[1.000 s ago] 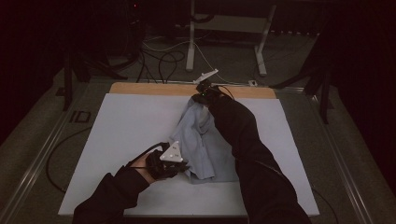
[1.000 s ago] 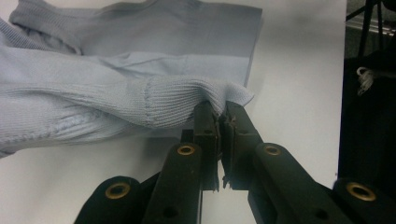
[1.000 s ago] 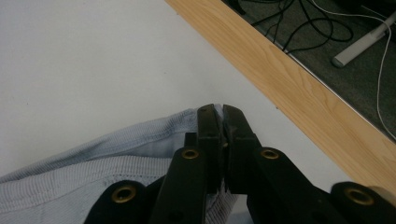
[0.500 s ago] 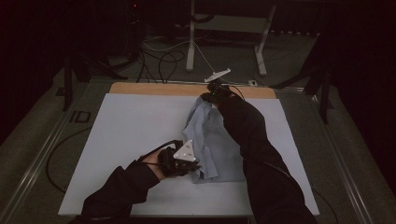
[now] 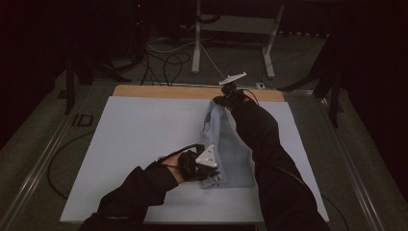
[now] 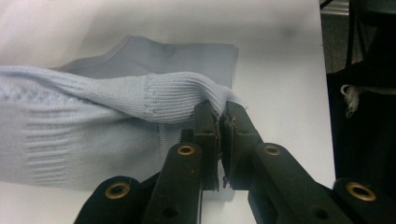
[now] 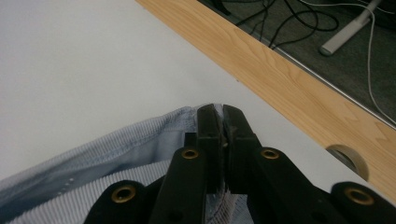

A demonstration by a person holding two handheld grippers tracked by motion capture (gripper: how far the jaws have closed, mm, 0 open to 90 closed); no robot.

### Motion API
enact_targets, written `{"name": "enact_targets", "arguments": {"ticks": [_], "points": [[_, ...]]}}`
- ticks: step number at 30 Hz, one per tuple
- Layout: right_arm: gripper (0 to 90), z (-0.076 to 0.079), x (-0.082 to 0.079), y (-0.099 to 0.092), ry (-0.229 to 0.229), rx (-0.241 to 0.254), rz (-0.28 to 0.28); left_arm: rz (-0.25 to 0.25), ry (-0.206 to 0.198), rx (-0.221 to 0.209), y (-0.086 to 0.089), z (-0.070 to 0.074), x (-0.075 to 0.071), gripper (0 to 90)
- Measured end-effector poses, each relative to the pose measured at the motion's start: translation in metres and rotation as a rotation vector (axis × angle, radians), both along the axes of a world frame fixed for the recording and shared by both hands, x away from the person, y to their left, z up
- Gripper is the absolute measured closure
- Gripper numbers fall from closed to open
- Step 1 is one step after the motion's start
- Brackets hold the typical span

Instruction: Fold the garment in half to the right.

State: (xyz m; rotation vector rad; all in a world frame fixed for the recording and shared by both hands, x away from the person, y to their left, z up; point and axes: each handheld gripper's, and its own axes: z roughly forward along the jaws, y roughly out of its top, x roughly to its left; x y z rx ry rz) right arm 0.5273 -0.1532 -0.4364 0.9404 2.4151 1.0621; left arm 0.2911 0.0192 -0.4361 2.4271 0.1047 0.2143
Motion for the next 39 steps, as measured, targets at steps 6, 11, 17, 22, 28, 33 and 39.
{"name": "enact_targets", "arguments": {"ticks": [6, 11, 17, 22, 28, 33, 39], "points": [[87.5, -0.005, 0.003, -0.007, 0.018, 0.010, -0.008, -0.018, 0.001, 0.016, -0.014, -0.006, 0.003, 86.6], [87.4, -0.007, 0.005, -0.009, 0.023, 0.011, -0.002, -0.043, 0.003, 0.038, -0.029, -0.014, 0.007, 86.6], [87.3, -0.011, 0.008, -0.013, 0.033, 0.024, -0.005, -0.050, 0.017, 0.024, -0.038, -0.020, 0.011, 86.5], [87.3, -0.015, 0.009, -0.017, 0.039, 0.035, -0.006, -0.061, 0.019, 0.012, -0.048, -0.027, 0.014, 86.4], [87.3, -0.016, 0.010, -0.023, 0.044, 0.038, -0.010, -0.064, 0.026, 0.011, -0.058, -0.033, 0.017, 86.3], [87.2, -0.016, 0.012, -0.028, 0.043, 0.042, -0.006, -0.067, 0.024, 0.023, -0.070, -0.038, 0.020, 86.3], [71.5, -0.015, 0.014, -0.030, 0.046, 0.059, -0.008, -0.065, 0.037, 0.041, -0.081, -0.044, 0.023, 86.1]]}}
